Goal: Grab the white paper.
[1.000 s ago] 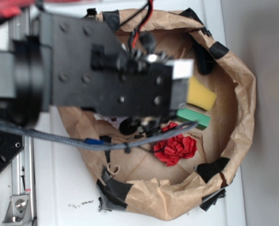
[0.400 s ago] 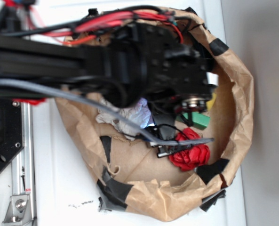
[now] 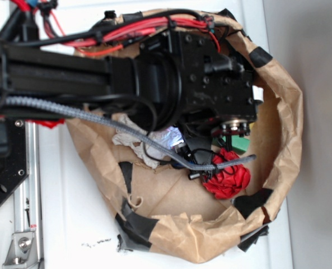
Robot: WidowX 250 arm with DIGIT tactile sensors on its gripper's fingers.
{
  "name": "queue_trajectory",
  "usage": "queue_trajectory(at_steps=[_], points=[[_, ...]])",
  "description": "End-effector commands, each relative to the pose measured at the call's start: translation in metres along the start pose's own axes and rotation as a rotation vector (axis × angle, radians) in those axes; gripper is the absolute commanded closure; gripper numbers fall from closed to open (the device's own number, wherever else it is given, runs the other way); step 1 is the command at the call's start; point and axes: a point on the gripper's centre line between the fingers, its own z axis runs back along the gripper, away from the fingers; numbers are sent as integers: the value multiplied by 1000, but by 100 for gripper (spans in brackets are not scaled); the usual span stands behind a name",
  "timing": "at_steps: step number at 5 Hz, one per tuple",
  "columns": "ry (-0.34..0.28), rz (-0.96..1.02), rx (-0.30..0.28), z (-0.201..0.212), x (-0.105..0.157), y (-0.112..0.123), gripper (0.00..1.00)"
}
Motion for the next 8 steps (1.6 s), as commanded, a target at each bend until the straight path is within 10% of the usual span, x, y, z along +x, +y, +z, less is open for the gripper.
queue_trajectory(at_steps=[1, 4, 5, 8], points=[[-39, 26, -46, 39, -21, 8, 100], [-220, -17, -175, 131, -32, 2, 100], [-210, -49, -136, 106, -30, 10, 0], [-182, -149, -98, 69, -14, 21, 0]])
